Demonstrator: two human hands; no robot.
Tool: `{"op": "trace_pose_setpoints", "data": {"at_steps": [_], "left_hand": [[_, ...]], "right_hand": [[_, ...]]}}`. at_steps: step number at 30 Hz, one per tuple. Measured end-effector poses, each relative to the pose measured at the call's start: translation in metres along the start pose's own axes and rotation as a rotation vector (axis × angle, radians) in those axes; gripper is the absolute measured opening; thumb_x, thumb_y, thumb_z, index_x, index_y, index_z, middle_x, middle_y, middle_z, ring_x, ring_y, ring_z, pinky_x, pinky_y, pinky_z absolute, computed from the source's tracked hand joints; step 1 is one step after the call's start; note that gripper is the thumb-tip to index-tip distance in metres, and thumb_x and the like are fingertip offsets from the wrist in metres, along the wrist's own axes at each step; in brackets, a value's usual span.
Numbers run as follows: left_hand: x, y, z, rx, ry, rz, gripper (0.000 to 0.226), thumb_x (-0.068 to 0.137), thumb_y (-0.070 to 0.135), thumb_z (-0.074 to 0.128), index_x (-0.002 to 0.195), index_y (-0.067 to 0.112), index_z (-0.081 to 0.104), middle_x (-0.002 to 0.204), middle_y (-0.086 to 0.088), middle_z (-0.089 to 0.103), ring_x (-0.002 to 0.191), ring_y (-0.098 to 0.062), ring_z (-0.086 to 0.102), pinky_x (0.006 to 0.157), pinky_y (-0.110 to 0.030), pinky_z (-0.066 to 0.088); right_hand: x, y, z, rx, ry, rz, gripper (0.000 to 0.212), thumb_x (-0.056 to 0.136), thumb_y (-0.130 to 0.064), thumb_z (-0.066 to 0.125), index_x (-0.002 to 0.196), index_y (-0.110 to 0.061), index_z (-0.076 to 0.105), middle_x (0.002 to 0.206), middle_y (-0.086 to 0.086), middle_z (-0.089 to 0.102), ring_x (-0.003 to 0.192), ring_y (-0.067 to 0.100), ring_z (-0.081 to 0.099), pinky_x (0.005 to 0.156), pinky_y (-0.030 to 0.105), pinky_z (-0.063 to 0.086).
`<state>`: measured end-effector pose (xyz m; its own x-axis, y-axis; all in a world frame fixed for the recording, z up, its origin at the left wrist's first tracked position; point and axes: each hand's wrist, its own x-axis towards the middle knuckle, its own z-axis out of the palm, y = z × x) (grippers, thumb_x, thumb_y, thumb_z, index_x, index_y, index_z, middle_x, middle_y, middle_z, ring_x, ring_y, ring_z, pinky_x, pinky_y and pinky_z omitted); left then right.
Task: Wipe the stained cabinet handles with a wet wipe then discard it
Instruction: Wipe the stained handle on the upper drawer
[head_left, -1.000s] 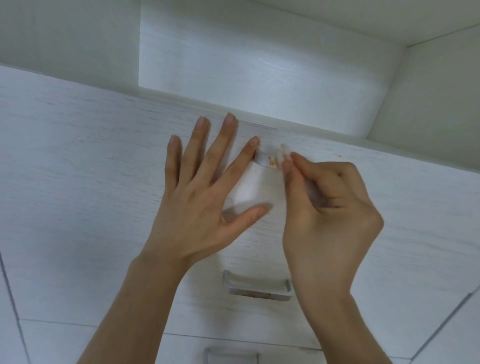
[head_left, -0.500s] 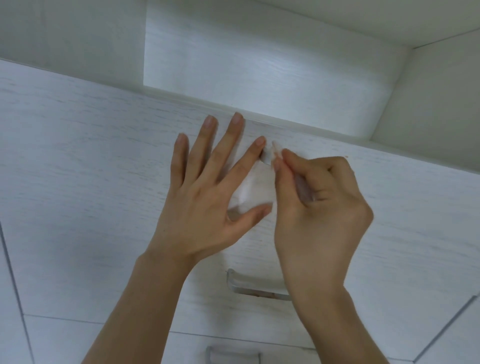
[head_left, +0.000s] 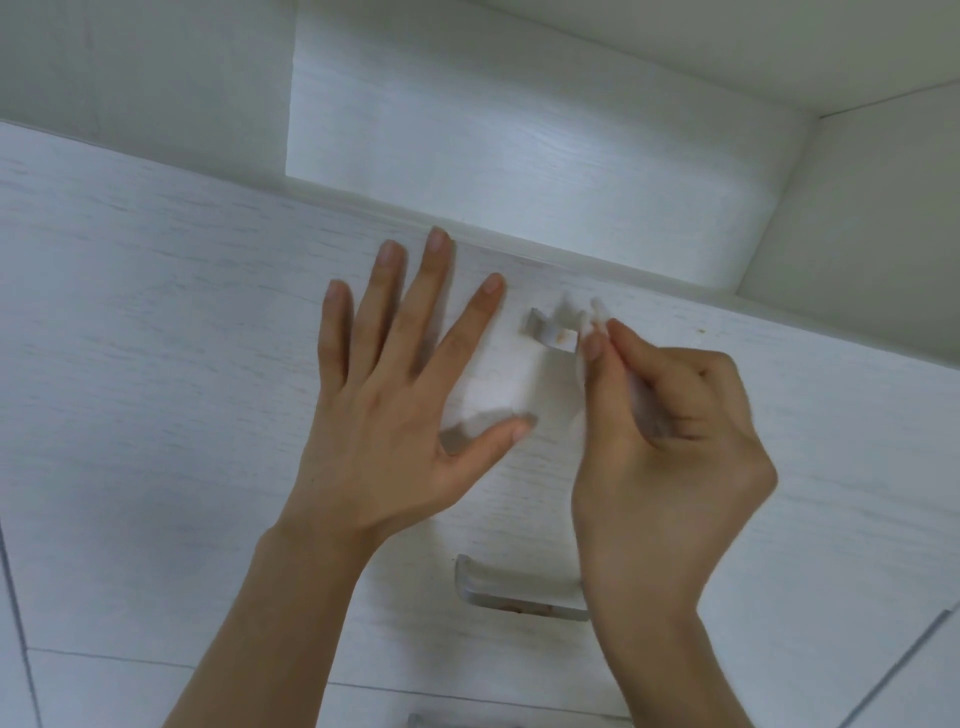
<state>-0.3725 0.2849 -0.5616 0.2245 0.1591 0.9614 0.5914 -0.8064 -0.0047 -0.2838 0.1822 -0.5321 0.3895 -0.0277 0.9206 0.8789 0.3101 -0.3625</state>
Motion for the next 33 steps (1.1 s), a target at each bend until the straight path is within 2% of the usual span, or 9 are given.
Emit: {"op": "trace_pose_setpoints", "data": {"at_steps": [3, 8, 14, 18, 21, 24, 26, 29, 33], "left_hand": [[0.001, 0.0, -0.001, 0.004, 0.001, 0.0, 0.076, 0.092, 0.069, 0.03, 0.149, 0.019, 0.027, 0.157, -0.015, 0.012, 0.146, -0.029, 0.001, 0.116, -0.051, -0.002], [0.0, -0.002, -0.002, -0.011, 0.001, -0.001, 0.077, 0.089, 0.065, 0.04, 0.149, 0.019, 0.028, 0.158, -0.014, 0.012, 0.146, -0.028, 0.0, 0.116, -0.052, -0.002], [0.001, -0.001, 0.001, -0.004, 0.056, 0.012, 0.071, 0.094, 0.063, 0.033, 0.147, 0.017, 0.034, 0.156, -0.016, 0.019, 0.145, -0.035, 0.011, 0.116, -0.052, 0.002], [0.001, -0.002, 0.0, -0.017, 0.053, 0.01, 0.07, 0.093, 0.062, 0.036, 0.147, 0.018, 0.034, 0.156, -0.016, 0.019, 0.145, -0.034, 0.012, 0.116, -0.052, 0.002], [0.001, -0.001, 0.0, -0.012, 0.059, 0.011, 0.068, 0.092, 0.059, 0.04, 0.147, 0.018, 0.034, 0.155, -0.016, 0.02, 0.145, -0.034, 0.013, 0.116, -0.052, 0.002], [0.001, -0.002, 0.0, -0.017, 0.042, 0.002, 0.071, 0.092, 0.063, 0.037, 0.148, 0.019, 0.031, 0.156, -0.014, 0.018, 0.146, -0.033, 0.01, 0.116, -0.05, 0.0], [0.001, -0.002, 0.0, -0.008, 0.035, -0.004, 0.075, 0.09, 0.064, 0.042, 0.148, 0.019, 0.03, 0.157, -0.014, 0.017, 0.146, -0.032, 0.008, 0.117, -0.05, -0.001], [0.002, -0.002, 0.001, -0.004, 0.043, -0.008, 0.075, 0.089, 0.063, 0.043, 0.148, 0.02, 0.03, 0.157, -0.014, 0.017, 0.146, -0.033, 0.009, 0.117, -0.049, -0.001], [0.001, -0.001, 0.003, 0.003, 0.069, 0.003, 0.071, 0.092, 0.063, 0.038, 0.147, 0.019, 0.033, 0.156, -0.014, 0.019, 0.145, -0.033, 0.012, 0.117, -0.05, 0.001]], "right_hand": [[0.0, -0.002, 0.001, -0.012, -0.058, -0.038, 0.013, 0.081, -0.005, 0.07, 0.094, -0.007, 0.073, 0.078, 0.001, 0.061, 0.074, -0.001, 0.056, 0.073, 0.0, 0.039], [0.002, -0.002, -0.008, 0.151, 0.084, 0.197, 0.012, 0.082, -0.015, 0.072, 0.093, -0.013, 0.073, 0.08, 0.001, 0.065, 0.077, -0.005, 0.061, 0.075, 0.007, 0.043], [-0.004, -0.005, 0.009, 0.054, -0.051, 0.017, 0.014, 0.081, -0.005, 0.07, 0.095, -0.006, 0.072, 0.077, 0.001, 0.059, 0.074, -0.005, 0.055, 0.071, 0.002, 0.042], [-0.006, -0.005, 0.01, 0.068, -0.019, 0.029, 0.014, 0.081, -0.006, 0.07, 0.095, -0.007, 0.072, 0.077, 0.002, 0.061, 0.074, -0.009, 0.056, 0.07, 0.0, 0.041], [-0.01, -0.007, 0.014, 0.074, -0.083, -0.005, 0.017, 0.081, -0.005, 0.071, 0.097, -0.009, 0.072, 0.076, 0.0, 0.06, 0.072, -0.005, 0.055, 0.07, 0.002, 0.042], [-0.011, -0.008, 0.007, 0.091, 0.074, -0.04, 0.022, 0.079, -0.001, 0.072, 0.101, -0.003, 0.067, 0.074, 0.004, 0.058, 0.073, -0.009, 0.054, 0.071, 0.002, 0.04], [-0.008, -0.006, 0.001, 0.095, 0.113, -0.029, 0.024, 0.08, -0.002, 0.072, 0.103, -0.002, 0.065, 0.074, 0.001, 0.056, 0.073, -0.009, 0.054, 0.071, 0.004, 0.041], [-0.001, -0.007, 0.008, 0.077, 0.055, 0.009, 0.02, 0.082, -0.007, 0.071, 0.101, -0.008, 0.068, 0.072, -0.005, 0.052, 0.068, -0.005, 0.052, 0.067, 0.004, 0.04], [0.002, -0.01, 0.012, 0.0, -0.039, -0.066, 0.017, 0.082, -0.009, 0.07, 0.099, -0.009, 0.071, 0.072, -0.004, 0.05, 0.063, 0.002, 0.05, 0.065, 0.0, 0.037]]}}
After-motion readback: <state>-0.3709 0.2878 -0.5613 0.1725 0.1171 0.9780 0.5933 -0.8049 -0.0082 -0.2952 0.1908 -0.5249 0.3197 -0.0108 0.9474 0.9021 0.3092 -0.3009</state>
